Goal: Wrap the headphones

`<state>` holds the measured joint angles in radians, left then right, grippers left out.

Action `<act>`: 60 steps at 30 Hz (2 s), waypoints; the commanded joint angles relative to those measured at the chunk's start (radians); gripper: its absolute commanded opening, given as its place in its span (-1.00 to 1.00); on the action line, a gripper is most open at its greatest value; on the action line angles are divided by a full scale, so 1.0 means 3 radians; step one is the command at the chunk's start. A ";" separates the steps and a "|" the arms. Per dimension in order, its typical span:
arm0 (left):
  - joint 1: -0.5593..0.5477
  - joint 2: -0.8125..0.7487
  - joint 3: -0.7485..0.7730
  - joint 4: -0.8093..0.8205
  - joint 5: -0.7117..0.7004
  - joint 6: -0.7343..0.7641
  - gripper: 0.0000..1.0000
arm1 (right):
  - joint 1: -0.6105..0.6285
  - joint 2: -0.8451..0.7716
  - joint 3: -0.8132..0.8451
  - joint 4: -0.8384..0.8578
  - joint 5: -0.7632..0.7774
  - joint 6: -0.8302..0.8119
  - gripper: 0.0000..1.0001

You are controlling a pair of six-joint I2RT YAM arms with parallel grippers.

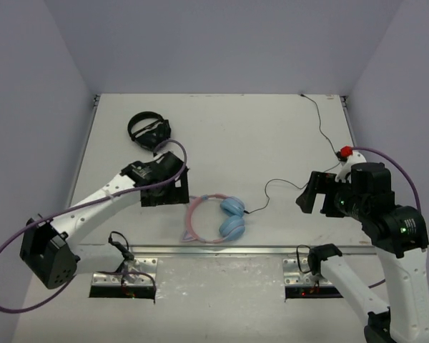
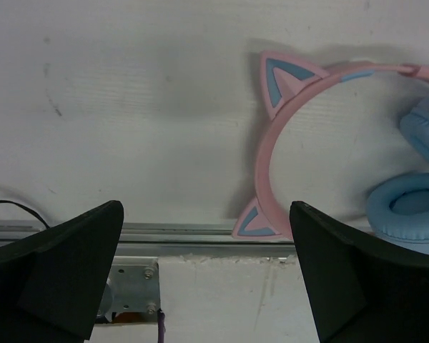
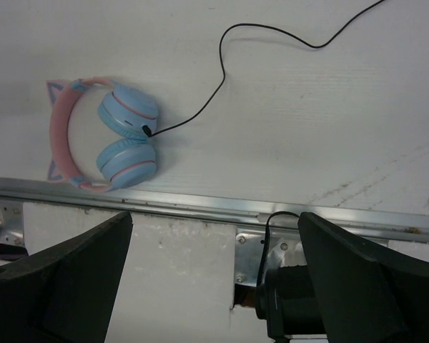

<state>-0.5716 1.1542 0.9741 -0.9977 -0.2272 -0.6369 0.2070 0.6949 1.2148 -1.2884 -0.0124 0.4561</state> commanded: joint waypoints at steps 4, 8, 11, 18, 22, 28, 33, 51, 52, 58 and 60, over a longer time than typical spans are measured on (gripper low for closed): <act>-0.0319 0.0386 -0.0194 0.0517 -0.0010 -0.0413 0.98 | 0.0006 -0.0046 -0.0132 0.0301 -0.0265 0.0065 0.98; -0.0405 0.0473 -0.0608 0.0993 0.0138 -0.0531 0.87 | 0.0006 -0.0133 -0.0285 0.0419 -0.0327 0.0090 0.98; -0.0492 0.0637 -0.0756 0.1295 0.0087 -0.0572 0.78 | 0.0006 -0.0194 -0.0373 0.0460 -0.0352 0.0111 0.98; -0.0718 0.1265 -0.0721 0.1551 -0.0117 -0.0608 0.37 | 0.0006 -0.0255 -0.0460 0.0455 -0.0378 0.0085 0.98; -0.0774 0.1496 -0.0762 0.1648 -0.0081 -0.0633 -0.37 | 0.0006 -0.0317 -0.0526 0.0470 -0.0429 0.0085 0.98; -0.0988 0.1211 -0.0324 0.1018 -0.0401 -0.0669 -0.99 | 0.0006 -0.0394 -0.0674 0.0628 -0.0607 -0.0022 0.98; -0.1019 0.0592 0.0367 0.0076 -0.0894 -0.0521 -0.99 | 0.0006 -0.0531 -0.0935 0.1277 -0.1776 -0.0155 0.98; -0.1019 0.0106 0.1983 -0.1041 -0.0895 -0.0434 -0.99 | 0.0006 0.0123 -0.1241 0.2576 -0.1646 -0.1065 0.89; -0.1019 0.0070 0.1994 -0.1036 -0.0864 -0.0424 -0.99 | 0.0011 0.0123 -0.1273 0.2637 -0.1681 -0.1075 0.87; -0.1019 -0.0043 0.2096 -0.0883 -0.0568 -0.0393 -0.99 | 0.0011 0.0194 -0.1324 0.2888 -0.1845 -0.1096 0.59; -0.1019 -0.0043 0.2162 -0.0842 -0.0430 -0.0393 -0.99 | 0.0006 0.0256 -0.1420 0.3107 -0.1983 -0.1019 0.53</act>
<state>-0.8764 1.1648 1.5551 -1.3376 -0.4370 -0.7380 0.2070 0.7570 0.8059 -0.5037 -0.5396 0.1547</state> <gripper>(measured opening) 0.108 0.777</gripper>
